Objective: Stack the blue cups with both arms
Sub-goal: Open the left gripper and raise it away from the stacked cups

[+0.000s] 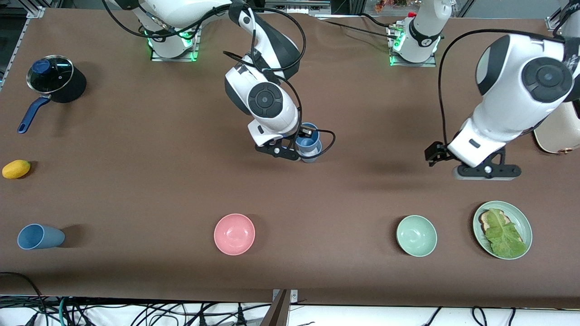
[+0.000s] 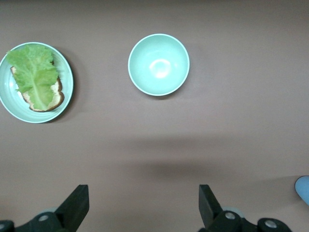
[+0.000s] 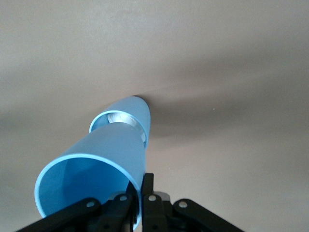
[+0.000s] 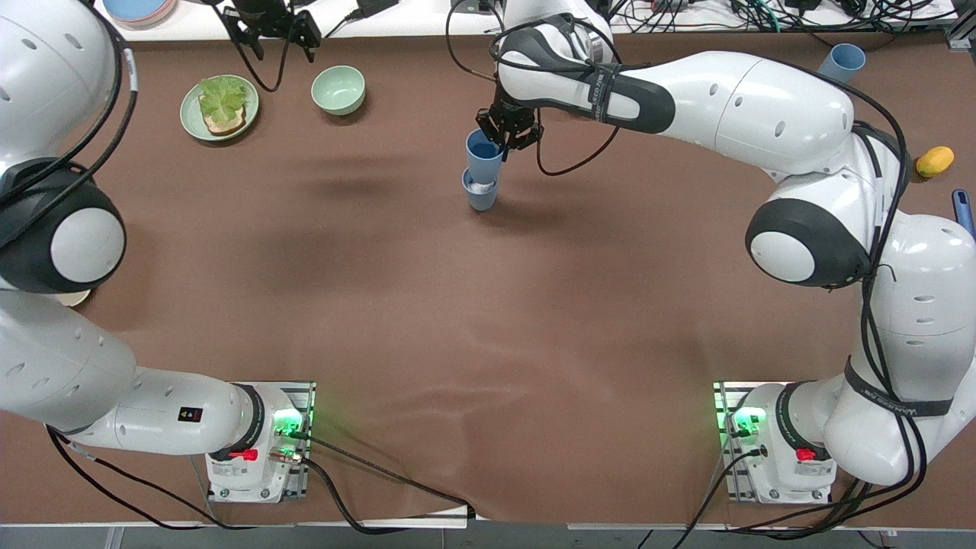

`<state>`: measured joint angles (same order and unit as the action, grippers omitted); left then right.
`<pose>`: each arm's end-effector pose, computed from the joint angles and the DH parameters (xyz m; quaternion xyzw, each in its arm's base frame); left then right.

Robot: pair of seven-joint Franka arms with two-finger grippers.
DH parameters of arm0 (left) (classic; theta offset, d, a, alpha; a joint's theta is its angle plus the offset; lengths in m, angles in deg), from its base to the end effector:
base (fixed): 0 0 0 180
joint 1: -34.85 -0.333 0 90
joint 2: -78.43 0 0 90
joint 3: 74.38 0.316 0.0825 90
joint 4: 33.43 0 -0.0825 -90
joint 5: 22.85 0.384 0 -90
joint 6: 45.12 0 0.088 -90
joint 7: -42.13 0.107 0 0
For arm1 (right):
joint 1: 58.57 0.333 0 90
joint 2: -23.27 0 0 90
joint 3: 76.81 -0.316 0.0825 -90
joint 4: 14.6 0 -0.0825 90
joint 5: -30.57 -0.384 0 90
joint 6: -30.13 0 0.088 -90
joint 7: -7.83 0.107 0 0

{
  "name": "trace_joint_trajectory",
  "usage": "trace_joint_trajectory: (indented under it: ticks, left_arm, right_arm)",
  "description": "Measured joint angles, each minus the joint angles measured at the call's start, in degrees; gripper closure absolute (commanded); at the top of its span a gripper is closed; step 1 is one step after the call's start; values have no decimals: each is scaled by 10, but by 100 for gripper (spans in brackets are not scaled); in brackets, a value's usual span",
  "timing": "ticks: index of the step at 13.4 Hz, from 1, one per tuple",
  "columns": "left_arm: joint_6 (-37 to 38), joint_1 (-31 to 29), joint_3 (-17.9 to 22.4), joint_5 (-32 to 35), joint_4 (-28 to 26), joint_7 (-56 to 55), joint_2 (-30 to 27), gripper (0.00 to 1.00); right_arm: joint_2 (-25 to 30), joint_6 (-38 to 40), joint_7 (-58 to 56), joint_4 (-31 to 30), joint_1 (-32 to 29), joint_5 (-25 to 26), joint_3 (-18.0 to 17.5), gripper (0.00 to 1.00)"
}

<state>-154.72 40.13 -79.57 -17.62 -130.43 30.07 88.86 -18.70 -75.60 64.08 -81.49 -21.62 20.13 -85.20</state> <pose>0.6128 -0.1031 0.4895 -0.9992 -0.0003 -0.0259 0.0306 0.5351 0.5185 0.3616 -0.9808 0.1379 0.1200 0.0679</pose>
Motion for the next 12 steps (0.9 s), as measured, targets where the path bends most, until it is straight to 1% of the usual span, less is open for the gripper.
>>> trace_joint_trajectory:
  ticks: [3,7,9,12]
  left_arm:
    - [-11,-1,15,0,-34,0,-34,0]
    - [-9,-14,21,-1,-62,0,-85,0]
    - [22,-25,22,-1,-67,0,-103,0]
    - [58,-27,22,-1,-65,0,-108,0]
  right_arm:
    - [-5,0,0,2,3,-2,0,100]
    - [-13,0,2,2,12,-2,0,100]
    - [-15,0,2,2,12,-2,1,100]
    - [-19,0,2,3,10,-2,4,100]
